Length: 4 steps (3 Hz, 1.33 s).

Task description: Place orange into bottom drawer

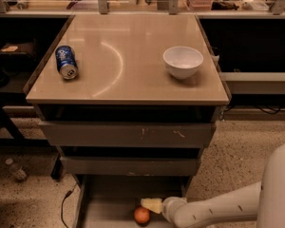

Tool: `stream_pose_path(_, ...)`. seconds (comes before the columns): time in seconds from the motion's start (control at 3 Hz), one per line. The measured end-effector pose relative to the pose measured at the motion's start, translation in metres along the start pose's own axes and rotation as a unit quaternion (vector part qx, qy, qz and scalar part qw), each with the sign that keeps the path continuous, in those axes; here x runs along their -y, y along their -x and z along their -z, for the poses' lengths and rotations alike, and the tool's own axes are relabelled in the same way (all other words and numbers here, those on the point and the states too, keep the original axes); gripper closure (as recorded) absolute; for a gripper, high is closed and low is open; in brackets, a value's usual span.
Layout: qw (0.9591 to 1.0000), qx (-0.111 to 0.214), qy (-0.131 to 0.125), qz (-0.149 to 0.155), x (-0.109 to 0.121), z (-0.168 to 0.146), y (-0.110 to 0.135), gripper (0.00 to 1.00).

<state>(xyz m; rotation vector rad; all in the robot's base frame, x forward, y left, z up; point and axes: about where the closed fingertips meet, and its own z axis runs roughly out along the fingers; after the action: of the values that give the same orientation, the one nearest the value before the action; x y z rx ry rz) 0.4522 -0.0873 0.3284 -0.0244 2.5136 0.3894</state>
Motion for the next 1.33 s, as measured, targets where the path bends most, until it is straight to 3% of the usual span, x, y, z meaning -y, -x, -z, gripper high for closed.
stream_pose_path(0.33, 0.9961, -0.028, -0.082, -0.018, 0.055, 0.039, -0.022, 0.0)
stream_pose_path(0.67, 0.9813, -0.059, -0.179, -0.04, 0.111, 0.095, -0.063, 0.0)
stream_pose_path(1.0, 0.9495, -0.097, -0.284, -0.092, 0.174, 0.152, -0.117, 0.0)
stream_pose_path(1.33, 0.8978, -0.126, -0.39, -0.161, 0.233, 0.223, -0.167, 0.0)
